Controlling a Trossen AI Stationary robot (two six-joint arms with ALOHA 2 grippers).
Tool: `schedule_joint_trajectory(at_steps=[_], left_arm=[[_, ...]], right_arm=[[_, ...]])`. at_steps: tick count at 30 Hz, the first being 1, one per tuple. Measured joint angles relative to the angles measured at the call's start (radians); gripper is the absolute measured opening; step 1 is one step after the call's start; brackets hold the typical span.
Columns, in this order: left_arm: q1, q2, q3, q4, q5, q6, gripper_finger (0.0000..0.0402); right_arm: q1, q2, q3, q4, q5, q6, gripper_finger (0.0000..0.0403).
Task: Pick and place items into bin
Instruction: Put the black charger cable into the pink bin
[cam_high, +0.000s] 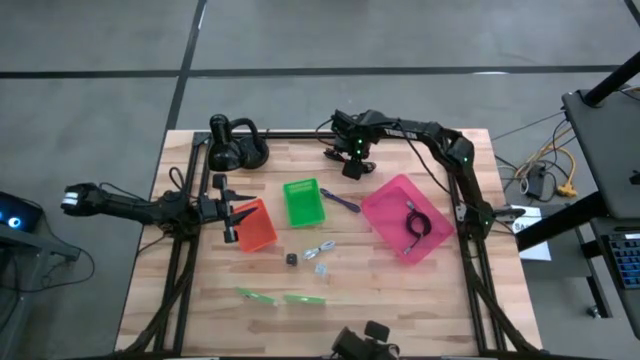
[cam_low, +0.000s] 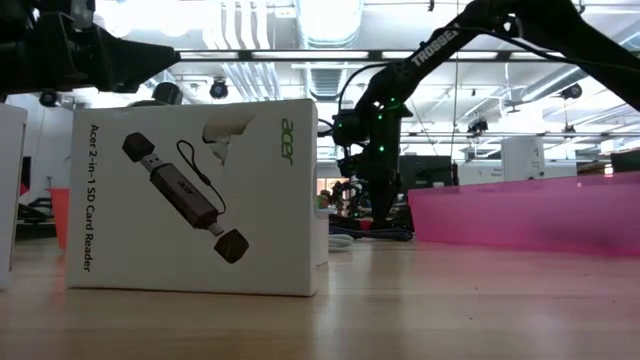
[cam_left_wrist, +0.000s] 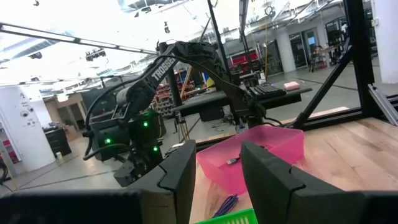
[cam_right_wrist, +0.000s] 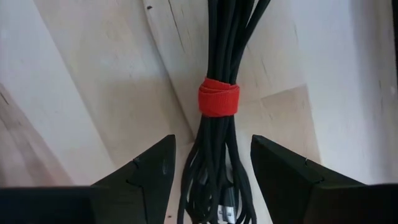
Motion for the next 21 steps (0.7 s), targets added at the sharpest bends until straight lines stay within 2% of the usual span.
schedule_joint_trajectory(at_steps=[14,21], left_arm=[[0.000,0.000,0.000,0.000,0.000,0.000,0.0113],[0.000,0.000,0.000,0.000,0.000,0.000,0.0113]], right_arm=[[0.002,0.047,-0.009,0.005,0.004,-0.001,0.0195],[0.002,0.047,-0.009,0.004,0.008,-0.008,0.0180]])
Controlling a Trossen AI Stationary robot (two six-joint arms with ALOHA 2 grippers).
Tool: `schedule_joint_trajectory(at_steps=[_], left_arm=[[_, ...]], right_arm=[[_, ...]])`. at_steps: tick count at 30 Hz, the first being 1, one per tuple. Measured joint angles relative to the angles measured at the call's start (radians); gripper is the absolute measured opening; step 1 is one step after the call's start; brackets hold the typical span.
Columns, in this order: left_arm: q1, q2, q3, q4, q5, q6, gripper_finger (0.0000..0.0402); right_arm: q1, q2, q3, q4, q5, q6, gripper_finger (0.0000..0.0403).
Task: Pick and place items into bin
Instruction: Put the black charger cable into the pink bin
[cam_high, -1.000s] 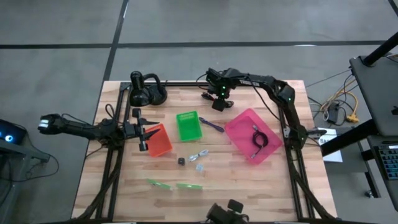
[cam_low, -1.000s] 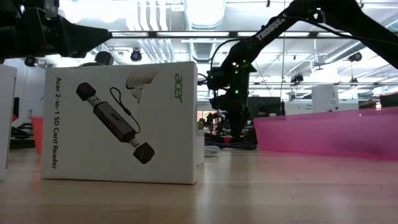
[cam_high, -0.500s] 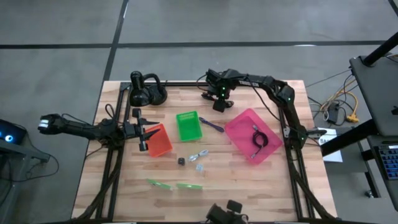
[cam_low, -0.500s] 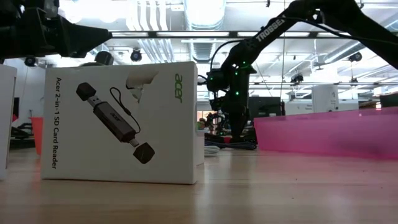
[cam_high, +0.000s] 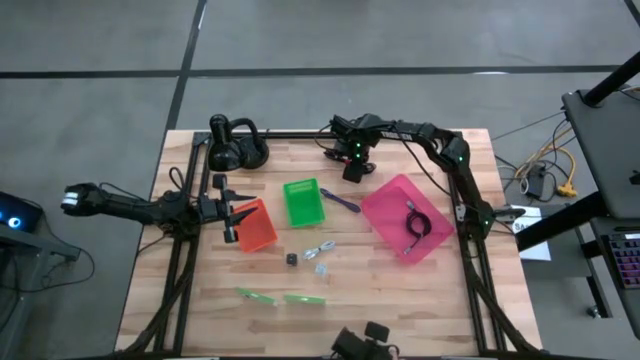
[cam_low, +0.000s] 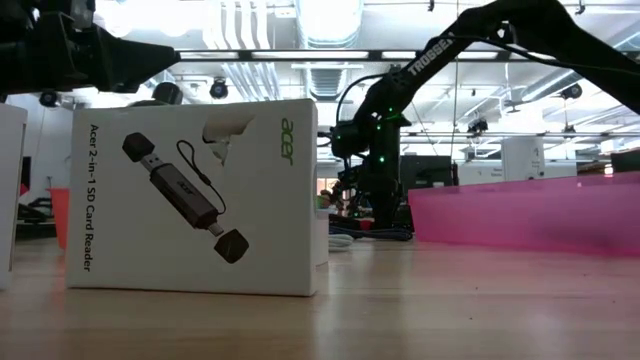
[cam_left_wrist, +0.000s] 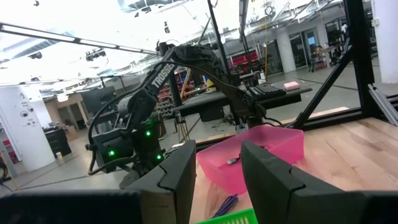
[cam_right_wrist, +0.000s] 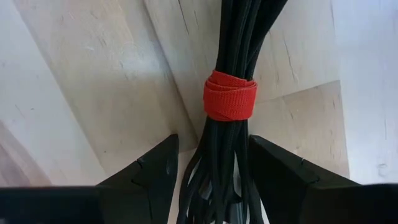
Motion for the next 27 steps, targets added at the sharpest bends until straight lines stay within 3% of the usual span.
schedule_joint_trajectory(at_steps=[18,27], left_arm=[[0.000,0.000,0.000,0.000,0.000,0.000,0.0113],[0.000,0.000,0.000,0.000,0.000,0.000,0.0113]], right_arm=[[0.006,-0.001,0.001,-0.031,0.000,-0.144,0.0050],[0.012,-0.007,0.001,-0.041,0.003,-0.097,0.0039]])
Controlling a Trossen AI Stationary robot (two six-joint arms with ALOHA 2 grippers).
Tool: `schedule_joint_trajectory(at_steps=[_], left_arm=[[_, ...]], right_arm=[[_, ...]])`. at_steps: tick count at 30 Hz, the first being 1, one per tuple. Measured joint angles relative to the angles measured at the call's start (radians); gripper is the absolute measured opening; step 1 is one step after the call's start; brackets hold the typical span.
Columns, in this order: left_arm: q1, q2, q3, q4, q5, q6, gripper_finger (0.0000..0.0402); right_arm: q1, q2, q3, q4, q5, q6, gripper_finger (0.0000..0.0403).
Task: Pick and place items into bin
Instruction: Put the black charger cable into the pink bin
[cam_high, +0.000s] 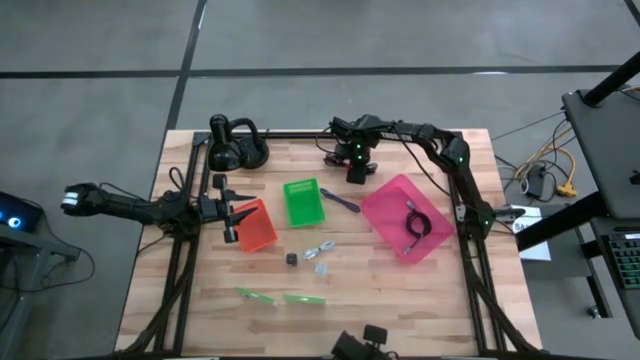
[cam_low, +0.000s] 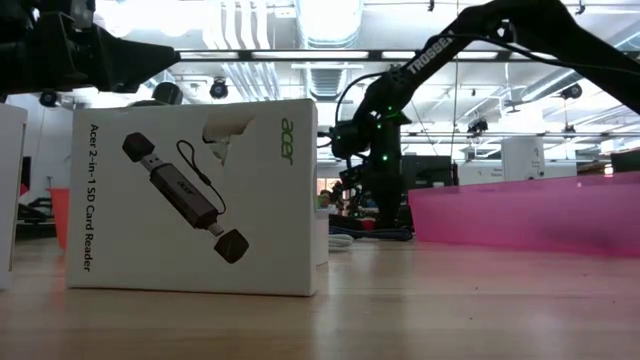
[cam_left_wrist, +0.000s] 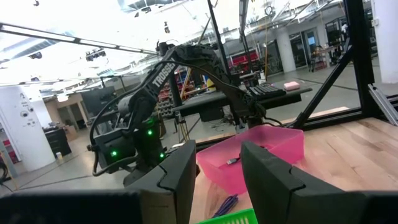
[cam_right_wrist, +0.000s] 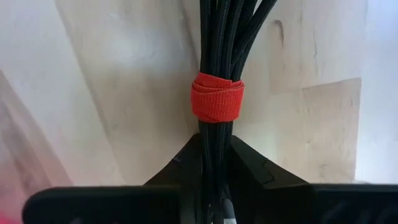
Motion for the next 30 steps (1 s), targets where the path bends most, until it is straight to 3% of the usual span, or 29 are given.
schedule_joint_trajectory(at_steps=[11,30], left_arm=[[0.000,0.000,0.000,0.000,0.000,0.000,0.0113],[0.000,0.000,0.000,0.000,0.000,0.000,0.0113]], right_arm=[[0.027,-0.091,-0.001,-0.034,0.001,0.053,0.0039],[0.175,-0.415,-0.006,-0.148,-0.002,0.303,0.0039]])
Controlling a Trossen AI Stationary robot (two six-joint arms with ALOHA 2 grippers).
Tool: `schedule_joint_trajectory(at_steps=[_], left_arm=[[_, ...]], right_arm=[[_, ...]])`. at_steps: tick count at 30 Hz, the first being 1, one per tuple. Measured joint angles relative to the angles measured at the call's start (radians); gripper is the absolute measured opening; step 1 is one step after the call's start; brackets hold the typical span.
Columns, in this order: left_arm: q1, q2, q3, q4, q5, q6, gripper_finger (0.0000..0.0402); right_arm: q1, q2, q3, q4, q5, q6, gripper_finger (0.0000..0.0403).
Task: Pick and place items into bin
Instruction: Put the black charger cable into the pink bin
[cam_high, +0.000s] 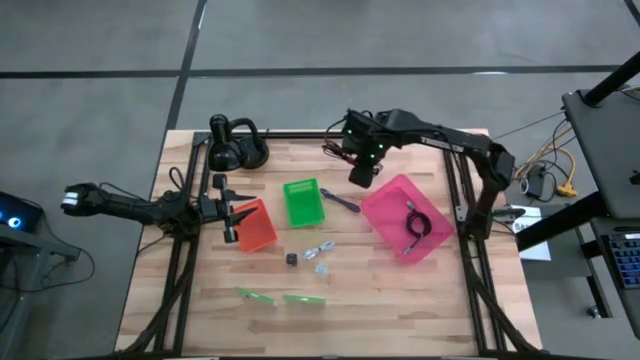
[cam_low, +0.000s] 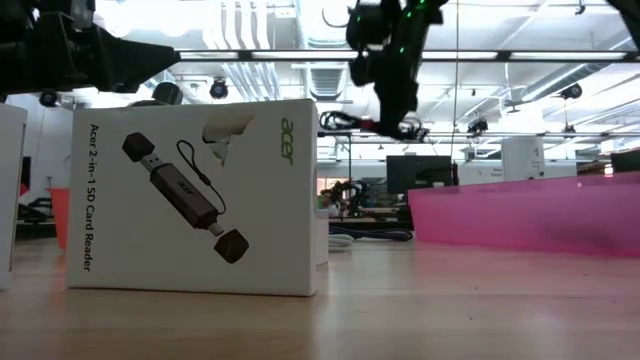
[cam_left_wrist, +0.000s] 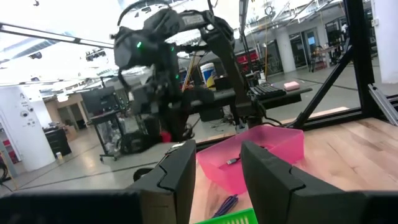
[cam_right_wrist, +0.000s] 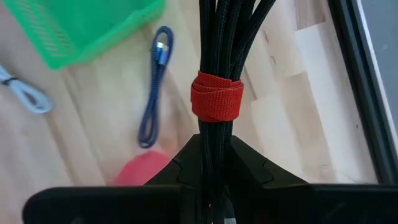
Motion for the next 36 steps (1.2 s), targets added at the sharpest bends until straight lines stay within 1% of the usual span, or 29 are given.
schedule_joint_trajectory(at_steps=[4,6,9,11,18,23,30,36], left_arm=[[0.000,0.000,0.000,0.000,0.000,0.000,0.0113],[0.000,0.000,0.000,0.000,0.000,0.000,0.0113],[0.000,0.000,0.000,0.000,0.000,0.000,0.0113],[0.000,0.000,0.000,0.000,0.000,0.000,0.0113],[0.000,0.000,0.000,0.000,0.000,0.000,0.0113],[0.000,0.000,0.000,0.000,0.000,0.000,0.0113],[0.000,0.000,0.000,0.000,0.000,0.000,0.0113],[0.000,-0.001,0.000,0.001,0.000,0.000,0.0113]], right_arm=[[0.031,-0.042,-0.012,-0.045,0.001,0.076,0.0039],[0.047,-0.062,-0.018,-0.082,0.012,0.139,0.0039],[0.076,-0.077,-0.026,-0.163,0.084,0.231,0.0039],[0.094,-0.082,-0.032,-0.208,0.108,0.276,0.0039],[0.153,-0.110,-0.093,-0.238,0.108,0.378,0.0039],[0.188,-0.114,-0.136,-0.324,0.107,0.448,0.0039],[0.221,-0.159,-0.268,-0.358,0.105,0.528,0.0042],[0.237,-0.246,-0.425,-0.359,0.106,0.701,0.0040]])
